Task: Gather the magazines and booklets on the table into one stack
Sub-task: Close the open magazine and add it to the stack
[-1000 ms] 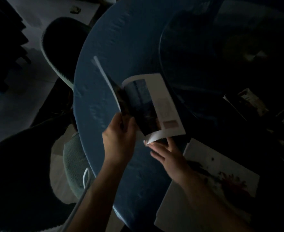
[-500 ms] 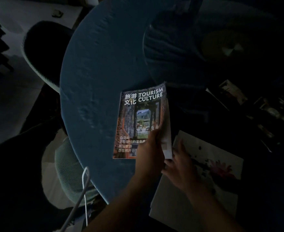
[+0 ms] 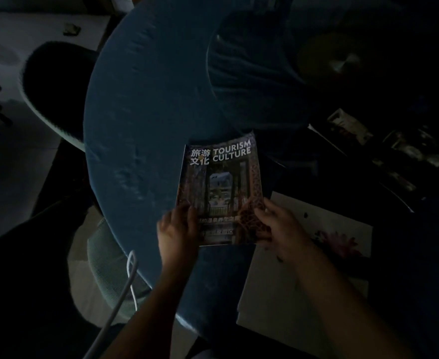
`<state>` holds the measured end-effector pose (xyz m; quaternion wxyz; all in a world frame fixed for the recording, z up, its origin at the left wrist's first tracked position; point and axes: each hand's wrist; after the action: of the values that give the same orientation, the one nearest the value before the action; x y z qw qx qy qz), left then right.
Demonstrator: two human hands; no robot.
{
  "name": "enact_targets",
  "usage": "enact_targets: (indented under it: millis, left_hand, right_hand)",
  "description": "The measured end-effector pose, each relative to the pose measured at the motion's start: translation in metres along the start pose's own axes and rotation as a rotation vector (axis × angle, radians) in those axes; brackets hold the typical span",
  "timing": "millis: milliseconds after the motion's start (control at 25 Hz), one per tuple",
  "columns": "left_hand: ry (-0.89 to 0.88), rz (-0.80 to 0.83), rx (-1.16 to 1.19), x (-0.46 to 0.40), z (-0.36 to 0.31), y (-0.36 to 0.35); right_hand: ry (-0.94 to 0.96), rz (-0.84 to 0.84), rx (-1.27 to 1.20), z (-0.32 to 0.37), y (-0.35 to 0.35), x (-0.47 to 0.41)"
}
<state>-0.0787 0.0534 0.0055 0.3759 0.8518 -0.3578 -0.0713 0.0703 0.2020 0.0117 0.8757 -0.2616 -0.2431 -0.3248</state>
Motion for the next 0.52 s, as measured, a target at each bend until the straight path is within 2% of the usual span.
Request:
enact_targets:
  millis: [120, 200, 320, 520]
  left_hand:
    - [0.110, 0.036, 0.040, -0.001, 0.007, 0.007]
    - [0.144, 0.171, 0.147, 0.002, -0.002, 0.003]
    - [0.078, 0.368, 0.319, 0.023, -0.026, -0.022]
    - [0.014, 0.435, 0.241, 0.069, -0.050, -0.069]
  right_hand:
    - [0.095, -0.026, -0.035, -0.011, 0.016, 0.041]
    - [0.106, -0.088, -0.077, -0.023, 0.033, 0.080]
    - [0.104, -0.158, -0.183, -0.055, 0.068, 0.141]
    - [0.013, -0.314, -0.328, -0.113, 0.106, 0.197]
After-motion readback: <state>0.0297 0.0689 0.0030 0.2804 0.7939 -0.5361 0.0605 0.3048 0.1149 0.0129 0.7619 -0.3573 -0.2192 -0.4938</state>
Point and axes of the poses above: each hand's wrist, its own x-axis away from the middle knuckle, its own y-axis out of the back of the hand, z = x × y, and after that the axes turned 12 degrees about z, right-handed
